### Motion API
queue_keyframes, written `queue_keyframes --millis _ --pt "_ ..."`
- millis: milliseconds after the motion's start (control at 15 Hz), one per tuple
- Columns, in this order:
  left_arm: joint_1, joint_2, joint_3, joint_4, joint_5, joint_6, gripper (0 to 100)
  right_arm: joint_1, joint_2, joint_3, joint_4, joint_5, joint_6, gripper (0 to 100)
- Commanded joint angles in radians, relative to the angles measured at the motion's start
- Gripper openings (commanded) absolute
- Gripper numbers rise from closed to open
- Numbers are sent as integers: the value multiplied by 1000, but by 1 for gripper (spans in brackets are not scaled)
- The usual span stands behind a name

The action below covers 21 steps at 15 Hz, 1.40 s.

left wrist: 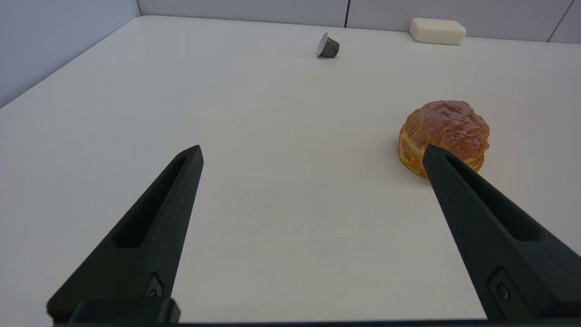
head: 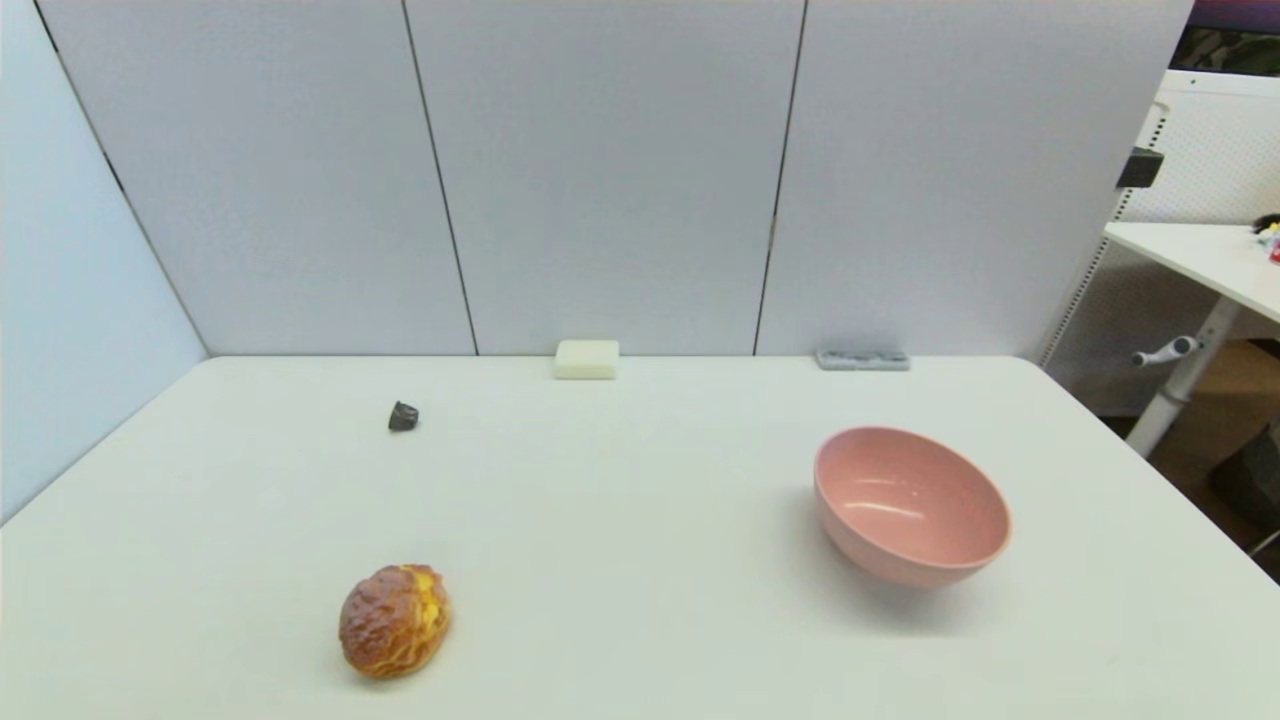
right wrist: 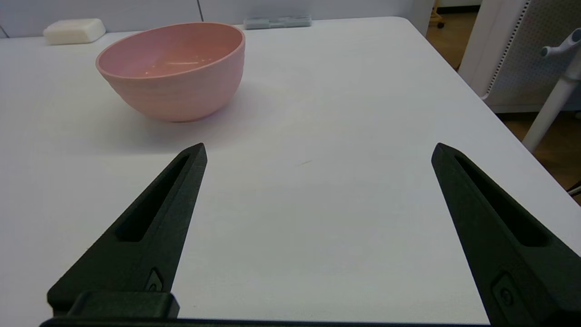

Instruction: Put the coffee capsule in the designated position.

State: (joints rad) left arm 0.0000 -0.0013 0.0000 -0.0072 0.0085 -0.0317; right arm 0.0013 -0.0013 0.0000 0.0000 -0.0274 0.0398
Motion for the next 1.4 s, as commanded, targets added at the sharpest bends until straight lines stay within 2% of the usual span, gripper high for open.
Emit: queue_keyframes --millis 67,333,400,467,533,600,667,733,800,867,933,1000,1400 --pt "0 1 0 0 1 -1 100 0 1 0 0 0 0 100" --pt "3 87 -32 -13 7 -4 100 0 1 0 -2 0 0 100" --pt "3 233 -52 12 2 -20 100 0 1 0 0 0 0 100" --pt "-2 357 -63 119 1 -123 100 0 1 0 0 0 0 100" --pt "0 357 -114 254 1 -290 100 0 1 0 0 0 0 100" --pt "-9 320 -135 328 10 -508 100 0 1 0 -2 0 0 100" --pt "-20 308 -141 340 5 -771 100 0 1 0 -2 0 0 100" --pt "-21 294 -158 343 -16 -1200 100 0 1 0 0 0 0 100" --pt "-21 280 -175 331 -25 -1527 100 0 1 0 0 0 0 100" --pt "-20 280 -183 317 28 -1642 100 0 1 0 -2 0 0 100" --pt "-20 276 -179 316 114 -1637 100 0 1 0 0 0 0 100" --pt "-20 270 -178 308 146 -1645 100 0 1 0 0 0 0 100" --pt "-15 222 -178 311 148 -1650 100 0 1 0 -2 0 0 100"
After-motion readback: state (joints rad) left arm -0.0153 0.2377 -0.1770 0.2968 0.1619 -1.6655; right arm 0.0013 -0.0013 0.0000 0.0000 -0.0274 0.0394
